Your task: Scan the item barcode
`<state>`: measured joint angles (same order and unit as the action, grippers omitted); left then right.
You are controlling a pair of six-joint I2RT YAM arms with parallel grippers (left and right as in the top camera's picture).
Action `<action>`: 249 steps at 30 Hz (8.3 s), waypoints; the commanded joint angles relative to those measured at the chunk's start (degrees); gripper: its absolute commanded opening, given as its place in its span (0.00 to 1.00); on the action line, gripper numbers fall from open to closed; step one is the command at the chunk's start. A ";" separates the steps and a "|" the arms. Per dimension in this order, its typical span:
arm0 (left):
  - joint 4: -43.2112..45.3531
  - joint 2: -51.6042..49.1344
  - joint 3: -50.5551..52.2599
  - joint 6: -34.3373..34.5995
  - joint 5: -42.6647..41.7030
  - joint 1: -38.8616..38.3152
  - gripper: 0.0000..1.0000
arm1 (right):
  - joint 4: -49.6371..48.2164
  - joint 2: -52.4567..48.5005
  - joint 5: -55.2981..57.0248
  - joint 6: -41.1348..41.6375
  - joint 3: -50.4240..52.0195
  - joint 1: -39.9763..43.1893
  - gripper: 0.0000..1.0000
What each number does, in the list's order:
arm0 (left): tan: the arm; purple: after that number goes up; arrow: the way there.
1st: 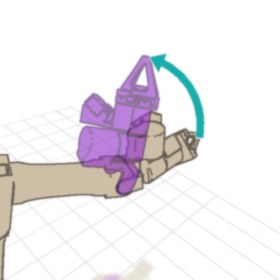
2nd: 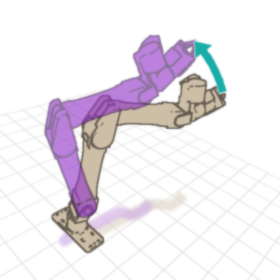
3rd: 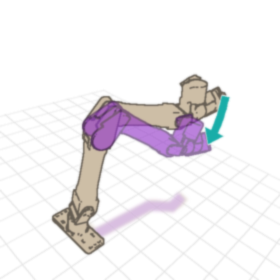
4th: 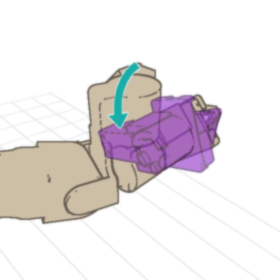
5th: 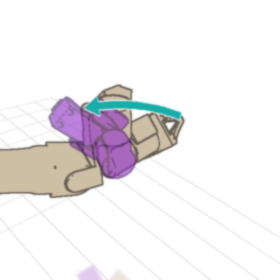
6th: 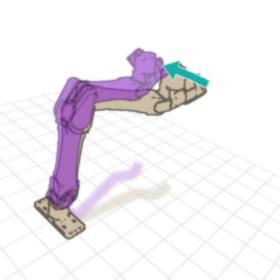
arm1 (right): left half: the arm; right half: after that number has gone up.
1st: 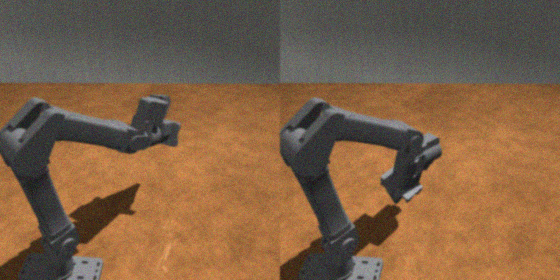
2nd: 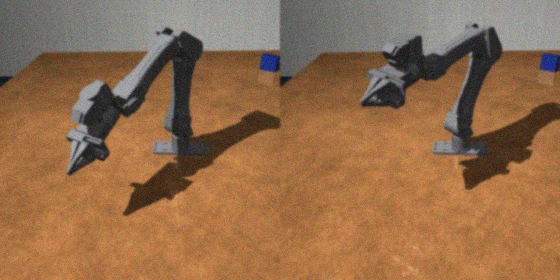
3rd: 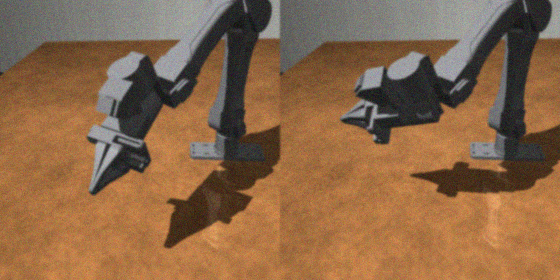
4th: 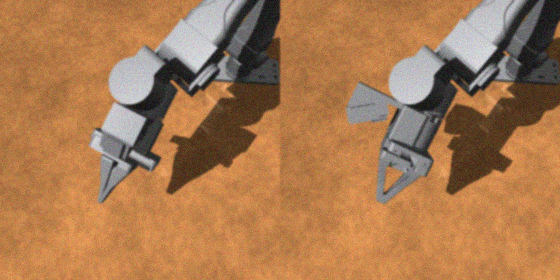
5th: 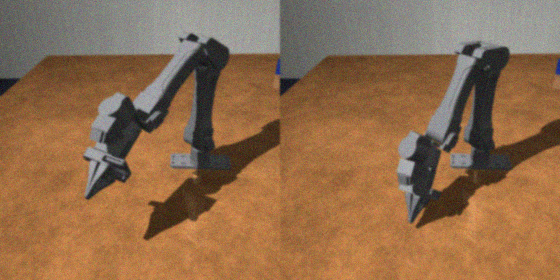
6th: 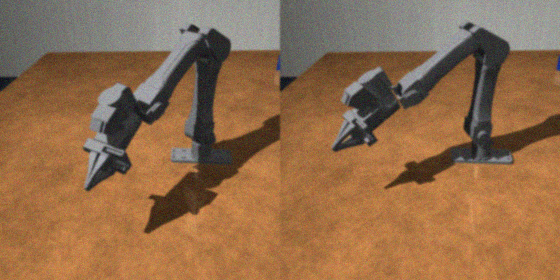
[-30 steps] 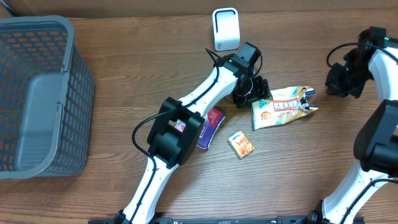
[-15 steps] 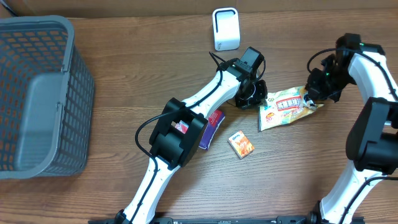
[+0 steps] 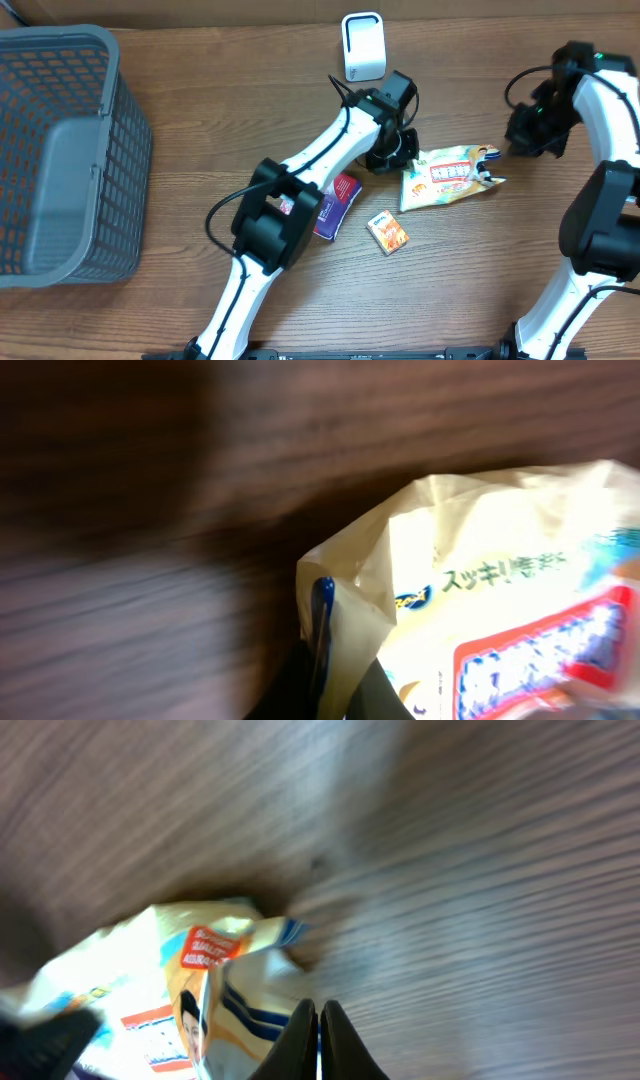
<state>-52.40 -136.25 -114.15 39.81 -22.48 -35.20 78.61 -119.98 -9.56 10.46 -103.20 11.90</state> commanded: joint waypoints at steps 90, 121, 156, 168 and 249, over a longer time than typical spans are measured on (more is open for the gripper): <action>-22.58 17.35 -0.96 -0.22 23.91 15.89 0.97 | -21.57 -3.50 12.72 14.62 -1.60 -21.11 0.04; -22.38 17.35 -0.96 -0.90 23.89 15.56 0.97 | 6.54 0.59 47.30 20.00 3.54 -9.84 0.04; -11.10 5.16 -0.96 -18.03 -14.86 11.61 0.05 | 4.72 0.61 3.91 5.44 -10.05 -21.33 0.04; -8.63 3.19 -0.96 -18.01 -16.39 8.87 0.04 | 2.84 0.59 4.76 4.48 -5.55 -22.73 0.04; -16.15 -2.40 -4.87 -11.47 -11.39 10.19 0.04 | -32.22 0.57 -45.88 -17.70 30.51 -4.28 0.21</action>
<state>-68.58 -137.82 -117.82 27.51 -34.24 -24.05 46.94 -121.01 -55.61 -7.33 -73.45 7.77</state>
